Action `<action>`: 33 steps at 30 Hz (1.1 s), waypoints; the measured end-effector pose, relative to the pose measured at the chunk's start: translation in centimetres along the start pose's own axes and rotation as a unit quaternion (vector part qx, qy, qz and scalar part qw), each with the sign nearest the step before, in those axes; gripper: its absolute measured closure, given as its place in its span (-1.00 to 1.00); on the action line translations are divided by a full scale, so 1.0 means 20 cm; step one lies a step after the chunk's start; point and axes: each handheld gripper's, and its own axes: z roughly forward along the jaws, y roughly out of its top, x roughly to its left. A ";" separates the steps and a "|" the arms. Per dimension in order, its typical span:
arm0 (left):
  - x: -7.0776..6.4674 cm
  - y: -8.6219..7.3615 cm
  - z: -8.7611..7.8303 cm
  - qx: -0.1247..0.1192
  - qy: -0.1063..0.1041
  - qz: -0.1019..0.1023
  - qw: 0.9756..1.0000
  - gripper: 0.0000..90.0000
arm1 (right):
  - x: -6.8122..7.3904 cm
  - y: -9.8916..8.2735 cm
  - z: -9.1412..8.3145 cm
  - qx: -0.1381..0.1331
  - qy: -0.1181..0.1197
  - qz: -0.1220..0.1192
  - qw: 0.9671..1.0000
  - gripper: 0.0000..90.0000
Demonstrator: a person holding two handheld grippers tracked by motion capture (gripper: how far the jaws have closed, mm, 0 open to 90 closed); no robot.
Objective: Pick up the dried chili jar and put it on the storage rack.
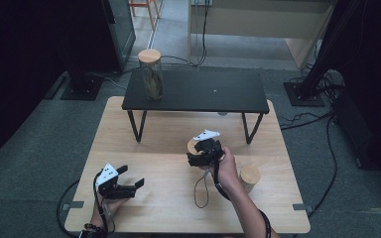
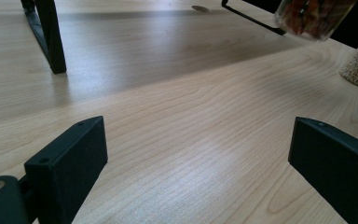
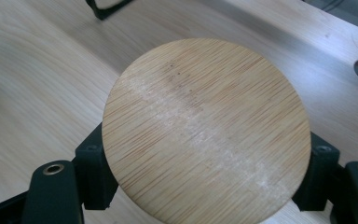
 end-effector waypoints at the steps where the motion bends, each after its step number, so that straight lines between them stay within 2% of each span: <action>1: 0.00 0.00 0.00 0.000 0.000 0.000 1.000 -0.90 | -0.01 0.01 -0.02 -0.001 0.005 0.001 1.000 -0.43; 14: 0.00 0.00 0.00 -0.003 -0.002 -0.001 1.000 -0.90 | -0.04 0.12 -0.17 -0.001 -0.007 -0.013 1.000 -0.43; 33: 0.01 0.00 0.00 -0.001 -0.004 -0.001 1.000 -0.90 | -0.15 0.25 -0.36 -0.017 -0.005 -0.006 1.000 -0.43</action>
